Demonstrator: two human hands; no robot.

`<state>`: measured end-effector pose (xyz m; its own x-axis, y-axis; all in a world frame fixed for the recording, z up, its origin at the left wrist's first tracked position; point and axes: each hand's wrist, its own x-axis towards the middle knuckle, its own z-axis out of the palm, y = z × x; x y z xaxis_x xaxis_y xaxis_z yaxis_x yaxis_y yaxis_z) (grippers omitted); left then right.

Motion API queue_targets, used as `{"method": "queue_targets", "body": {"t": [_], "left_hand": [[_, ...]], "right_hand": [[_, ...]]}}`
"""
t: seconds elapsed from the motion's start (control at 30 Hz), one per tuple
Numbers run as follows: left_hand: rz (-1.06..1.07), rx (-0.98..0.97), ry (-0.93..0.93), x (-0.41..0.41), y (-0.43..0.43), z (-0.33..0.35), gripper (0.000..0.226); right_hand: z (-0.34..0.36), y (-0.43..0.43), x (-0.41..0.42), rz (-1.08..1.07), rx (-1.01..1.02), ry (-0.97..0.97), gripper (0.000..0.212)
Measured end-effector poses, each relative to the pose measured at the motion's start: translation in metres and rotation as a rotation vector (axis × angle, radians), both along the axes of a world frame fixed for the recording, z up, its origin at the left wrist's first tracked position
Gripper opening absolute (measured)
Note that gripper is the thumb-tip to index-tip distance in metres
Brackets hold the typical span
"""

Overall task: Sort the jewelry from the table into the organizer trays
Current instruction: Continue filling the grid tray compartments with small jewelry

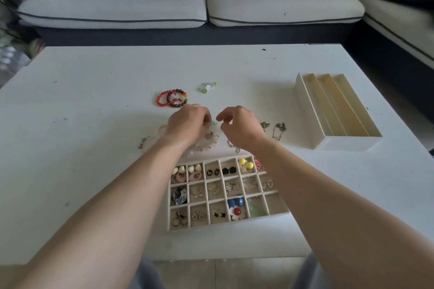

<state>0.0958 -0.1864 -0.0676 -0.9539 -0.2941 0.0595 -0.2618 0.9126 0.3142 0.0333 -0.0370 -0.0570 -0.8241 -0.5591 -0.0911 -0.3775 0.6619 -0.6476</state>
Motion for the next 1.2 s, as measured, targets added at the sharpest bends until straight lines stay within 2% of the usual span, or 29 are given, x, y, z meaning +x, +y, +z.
{"method": "queue_targets", "body": {"t": [0.13,0.2,0.27,0.4,0.53,0.77,1.2], "left_hand": [[0.003,0.209,0.079,0.007,0.005,0.019,0.009],[-0.005,0.330,0.112,0.014,0.010,0.028,0.006],[0.001,0.437,0.146,0.022,0.013,0.035,0.009],[-0.006,0.581,0.171,0.039,0.019,0.049,0.013],[-0.015,0.701,0.185,0.061,0.026,0.067,0.013],[-0.012,0.888,0.147,0.098,0.044,0.091,0.014],[-0.043,1.194,-0.064,0.128,0.080,0.092,0.013]], "right_hand": [[0.008,0.003,0.011,0.010,-0.050,-0.012,0.052],[0.014,0.006,0.017,0.010,-0.119,-0.063,0.051],[0.018,0.008,0.023,0.017,-0.183,-0.139,0.043],[0.027,0.018,0.036,0.039,-0.294,-0.161,0.014],[0.045,0.036,0.049,0.027,-0.395,-0.270,0.011],[0.075,0.078,0.065,0.036,-0.427,-0.327,0.009],[0.086,0.113,0.084,0.024,-0.602,-0.716,0.016]]}}
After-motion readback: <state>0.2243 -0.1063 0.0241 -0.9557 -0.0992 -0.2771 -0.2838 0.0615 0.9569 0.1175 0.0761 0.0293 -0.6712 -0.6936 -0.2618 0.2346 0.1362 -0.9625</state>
